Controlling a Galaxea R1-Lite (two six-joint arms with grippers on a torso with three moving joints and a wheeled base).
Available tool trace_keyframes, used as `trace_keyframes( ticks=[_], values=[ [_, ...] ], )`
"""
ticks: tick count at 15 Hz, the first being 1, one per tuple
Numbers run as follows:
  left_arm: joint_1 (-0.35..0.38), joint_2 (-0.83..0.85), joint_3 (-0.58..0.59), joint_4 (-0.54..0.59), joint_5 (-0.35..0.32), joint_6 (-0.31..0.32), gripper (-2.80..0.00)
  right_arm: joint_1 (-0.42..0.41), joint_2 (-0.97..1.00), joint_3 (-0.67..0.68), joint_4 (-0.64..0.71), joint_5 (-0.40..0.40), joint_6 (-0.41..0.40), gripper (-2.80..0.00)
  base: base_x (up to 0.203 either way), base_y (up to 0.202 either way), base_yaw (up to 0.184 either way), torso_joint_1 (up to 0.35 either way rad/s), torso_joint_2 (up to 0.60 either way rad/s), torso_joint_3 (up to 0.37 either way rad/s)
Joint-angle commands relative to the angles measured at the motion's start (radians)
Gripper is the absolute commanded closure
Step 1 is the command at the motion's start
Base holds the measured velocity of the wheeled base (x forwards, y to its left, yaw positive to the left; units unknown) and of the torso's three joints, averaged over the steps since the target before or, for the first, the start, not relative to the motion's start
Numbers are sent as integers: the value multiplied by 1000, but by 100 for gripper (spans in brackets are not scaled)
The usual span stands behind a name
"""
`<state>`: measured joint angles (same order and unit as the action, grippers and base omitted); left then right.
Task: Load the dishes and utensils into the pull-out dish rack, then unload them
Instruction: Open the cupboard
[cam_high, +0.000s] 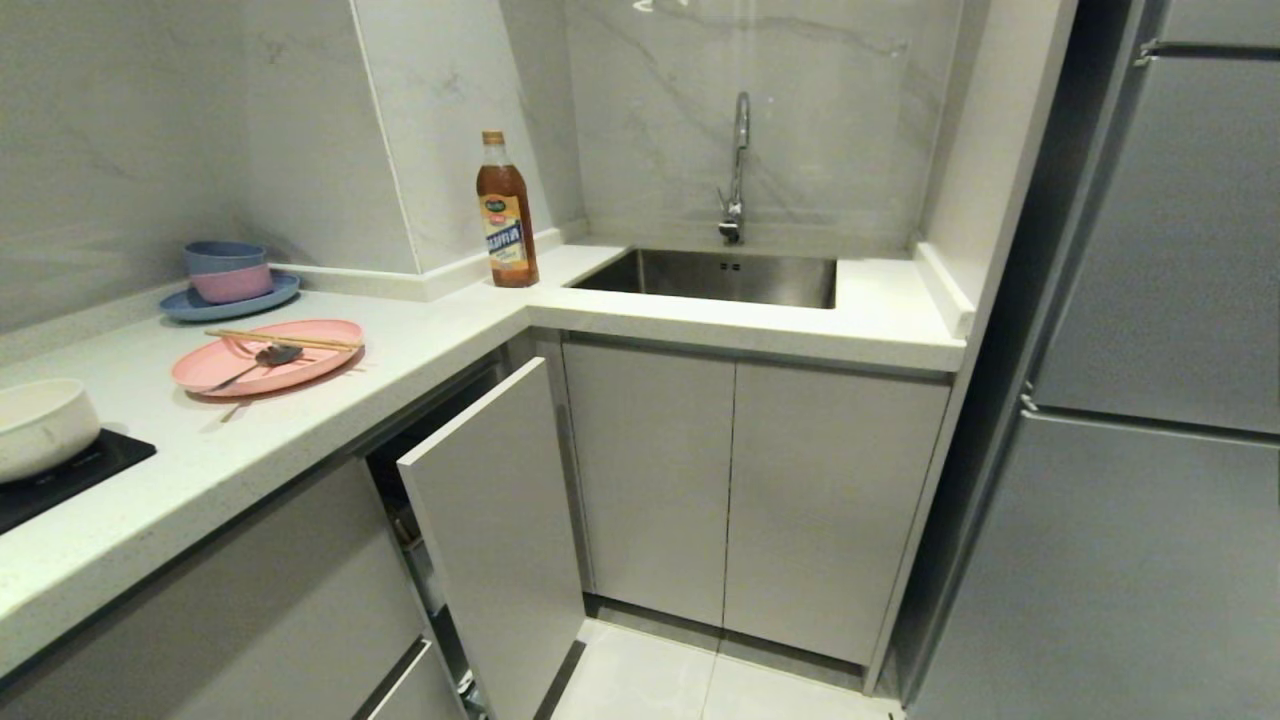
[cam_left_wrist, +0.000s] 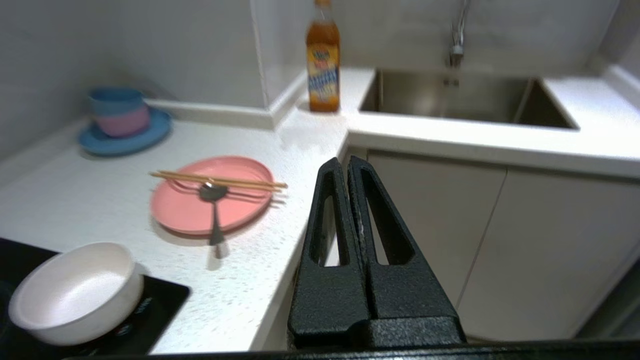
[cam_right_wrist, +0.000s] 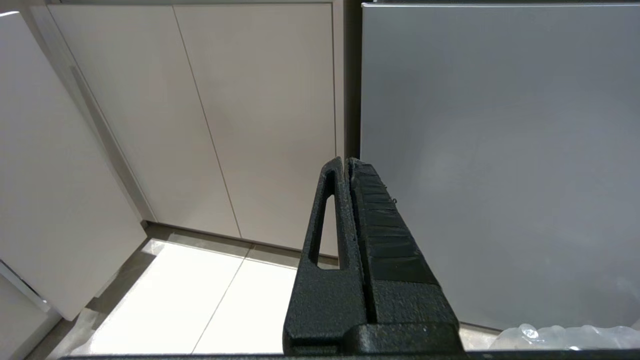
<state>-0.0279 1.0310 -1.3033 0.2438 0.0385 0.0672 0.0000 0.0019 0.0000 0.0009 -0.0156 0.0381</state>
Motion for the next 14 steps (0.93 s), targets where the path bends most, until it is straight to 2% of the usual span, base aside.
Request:
trace_keyframes(
  ticks=[1, 14],
  values=[
    [-14, 119, -16, 1, 1, 0, 0, 0, 0, 2, 1, 0, 0, 0, 0, 0, 0, 0, 0, 0],
    [-27, 703, -255, 12, -12, -29, 0, 0, 0, 2, -1, 0, 0, 0, 0, 0, 0, 0, 0, 0]
  ],
)
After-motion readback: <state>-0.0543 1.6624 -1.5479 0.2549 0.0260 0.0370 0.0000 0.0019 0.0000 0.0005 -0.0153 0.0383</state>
